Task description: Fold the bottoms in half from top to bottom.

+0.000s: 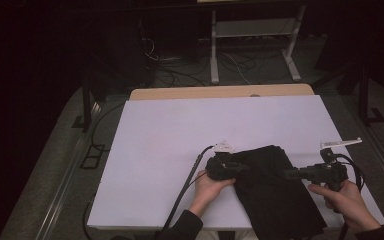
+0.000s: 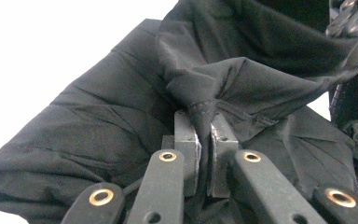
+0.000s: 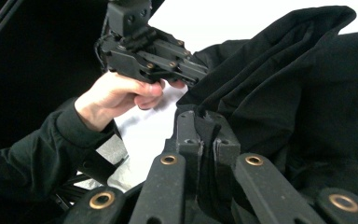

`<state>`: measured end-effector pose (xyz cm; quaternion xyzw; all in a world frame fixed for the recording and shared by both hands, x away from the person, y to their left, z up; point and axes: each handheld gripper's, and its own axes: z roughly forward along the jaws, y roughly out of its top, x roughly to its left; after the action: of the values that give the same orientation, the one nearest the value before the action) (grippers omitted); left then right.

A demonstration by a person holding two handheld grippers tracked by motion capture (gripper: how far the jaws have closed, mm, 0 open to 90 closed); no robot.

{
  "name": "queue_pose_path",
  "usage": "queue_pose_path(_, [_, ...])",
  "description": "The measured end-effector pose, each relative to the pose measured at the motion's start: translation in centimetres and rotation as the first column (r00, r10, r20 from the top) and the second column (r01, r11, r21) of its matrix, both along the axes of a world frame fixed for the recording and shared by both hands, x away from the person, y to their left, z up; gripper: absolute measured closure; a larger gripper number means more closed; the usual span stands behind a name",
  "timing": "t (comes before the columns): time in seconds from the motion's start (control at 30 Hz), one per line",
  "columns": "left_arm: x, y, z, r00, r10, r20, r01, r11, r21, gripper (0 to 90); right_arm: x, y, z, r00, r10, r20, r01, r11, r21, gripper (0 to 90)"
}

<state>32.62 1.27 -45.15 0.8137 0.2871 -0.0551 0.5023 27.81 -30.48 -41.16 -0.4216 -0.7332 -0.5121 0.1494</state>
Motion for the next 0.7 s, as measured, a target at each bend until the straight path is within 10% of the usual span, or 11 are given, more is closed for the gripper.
queue_pose_path(0.7, [0.0, 3.4, 3.7, 0.9896, 0.126, 0.07, -0.118, 0.9877, -0.102, 28.9, -1.4, -0.7, -2.5, 0.9938, 0.081, -0.077, -0.089, 0.989, -0.116, 83.4])
